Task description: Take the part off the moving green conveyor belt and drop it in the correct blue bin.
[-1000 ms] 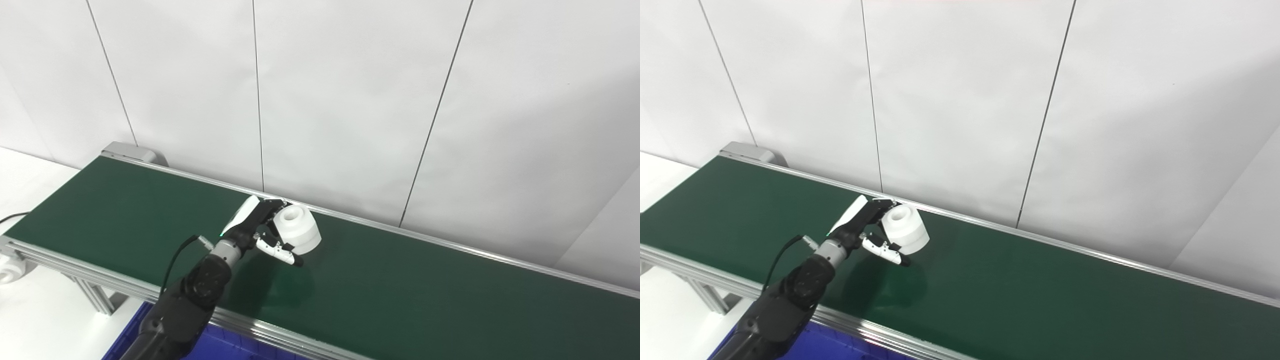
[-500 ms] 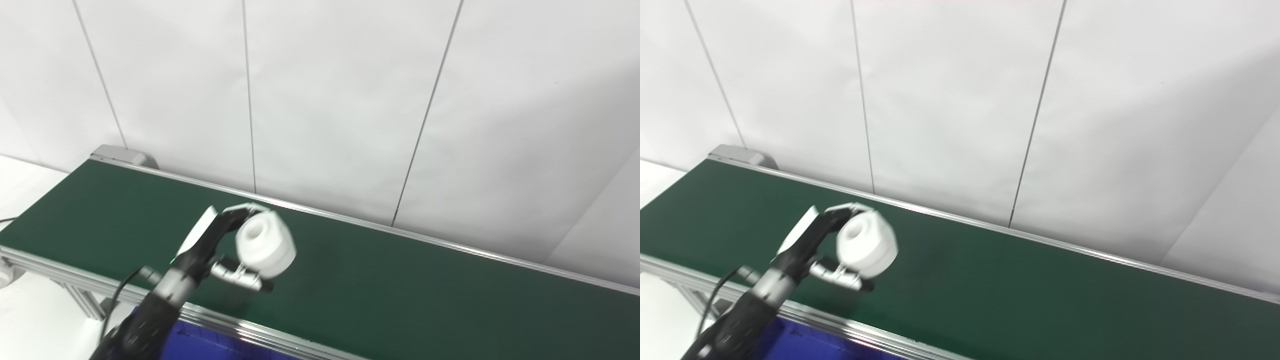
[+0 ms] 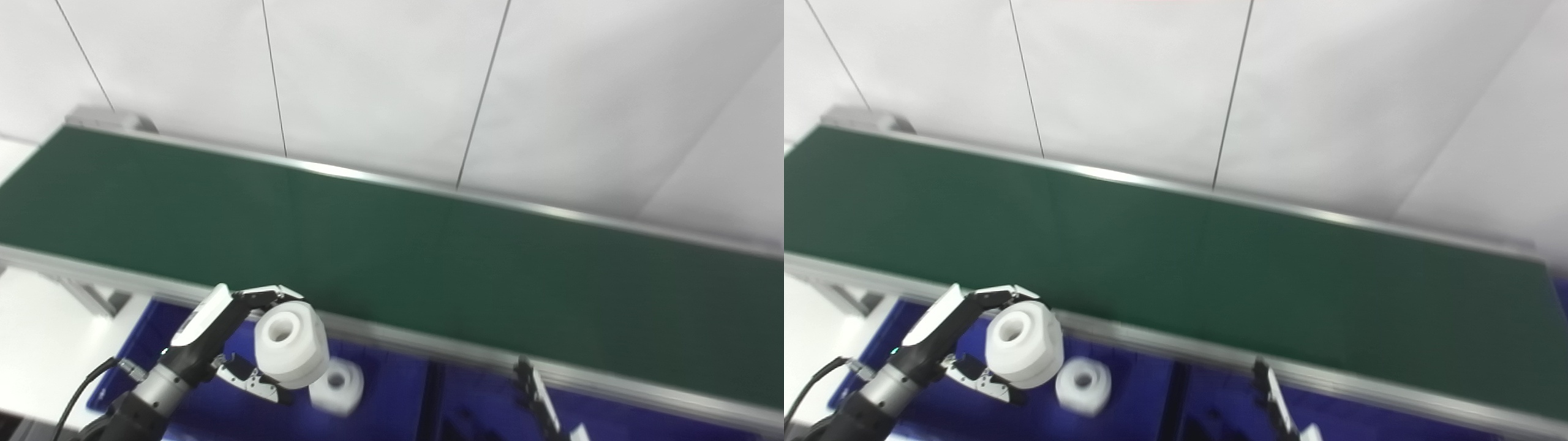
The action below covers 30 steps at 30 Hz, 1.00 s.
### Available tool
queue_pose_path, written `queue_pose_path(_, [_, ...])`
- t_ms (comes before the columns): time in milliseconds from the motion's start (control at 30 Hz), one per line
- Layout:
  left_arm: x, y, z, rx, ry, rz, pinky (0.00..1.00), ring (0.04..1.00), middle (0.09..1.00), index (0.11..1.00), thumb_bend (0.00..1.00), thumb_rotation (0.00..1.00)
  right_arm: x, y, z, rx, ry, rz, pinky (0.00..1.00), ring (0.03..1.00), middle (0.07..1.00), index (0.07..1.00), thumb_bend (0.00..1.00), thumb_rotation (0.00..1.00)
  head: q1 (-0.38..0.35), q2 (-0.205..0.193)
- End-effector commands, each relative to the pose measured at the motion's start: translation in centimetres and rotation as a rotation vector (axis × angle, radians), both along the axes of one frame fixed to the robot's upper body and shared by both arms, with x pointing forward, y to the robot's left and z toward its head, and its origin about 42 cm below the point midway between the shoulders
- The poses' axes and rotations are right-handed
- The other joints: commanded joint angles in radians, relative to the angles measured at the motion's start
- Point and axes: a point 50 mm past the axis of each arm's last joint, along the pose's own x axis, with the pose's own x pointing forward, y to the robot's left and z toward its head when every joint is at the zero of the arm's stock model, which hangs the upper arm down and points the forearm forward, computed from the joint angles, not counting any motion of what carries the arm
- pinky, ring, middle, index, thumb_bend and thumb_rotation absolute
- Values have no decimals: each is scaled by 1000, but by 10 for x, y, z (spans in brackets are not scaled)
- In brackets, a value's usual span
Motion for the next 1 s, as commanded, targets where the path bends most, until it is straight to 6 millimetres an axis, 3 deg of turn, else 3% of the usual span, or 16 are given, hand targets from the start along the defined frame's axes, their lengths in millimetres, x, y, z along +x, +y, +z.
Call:
queue_pose_path(0, [4,4,0,38,-42,-36,509,456,524,486,499,0,2,0,12,16,-23,-7,843,899,939,1000,767,425,1,1])
queue_pose_path(133, [7,-10,-20,94,-16,-99,532,468,527,471,499,0,5,-1,17,14,-31,-5,799,875,937,1000,774,419,-2,22])
queue_pose_path(367, [16,-28,-41,146,23,-158,556,479,511,478,500,0,5,-2,21,12,-28,-16,820,878,924,1000,782,429,1,31])
queue_pose_path(667, [26,-42,-57,357,138,-59,525,456,530,483,499,0,3,-1,23,15,-38,-20,811,877,927,1000,782,439,-13,37])
queue_pose_path(700, [27,-42,-59,383,160,-44,542,561,524,482,508,0,3,0,23,14,-37,-21,808,875,926,1000,786,442,-17,38])
queue_pose_path(733, [27,-43,-60,401,189,-29,670,697,678,549,542,93,2,-1,23,7,-42,-23,809,872,924,1000,783,446,-20,38])
queue_pose_path(767, [26,-43,-60,408,213,-18,770,810,798,721,664,297,2,-1,23,1,-42,-23,807,871,927,1000,782,454,-22,38])
queue_pose_path(800, [25,-42,-60,414,232,-11,781,824,812,739,679,323,2,-1,24,-2,-40,-25,807,872,928,1000,782,455,-22,38])
queue_pose_path(867, [23,-43,-57,434,248,-9,889,909,909,834,791,489,1,-2,24,0,-33,-28,808,876,934,1000,781,451,-23,39])
queue_pose_path(967, [18,-46,-54,451,272,-11,939,952,970,890,887,578,2,-2,24,6,-33,-27,807,875,935,1000,786,456,-27,39])
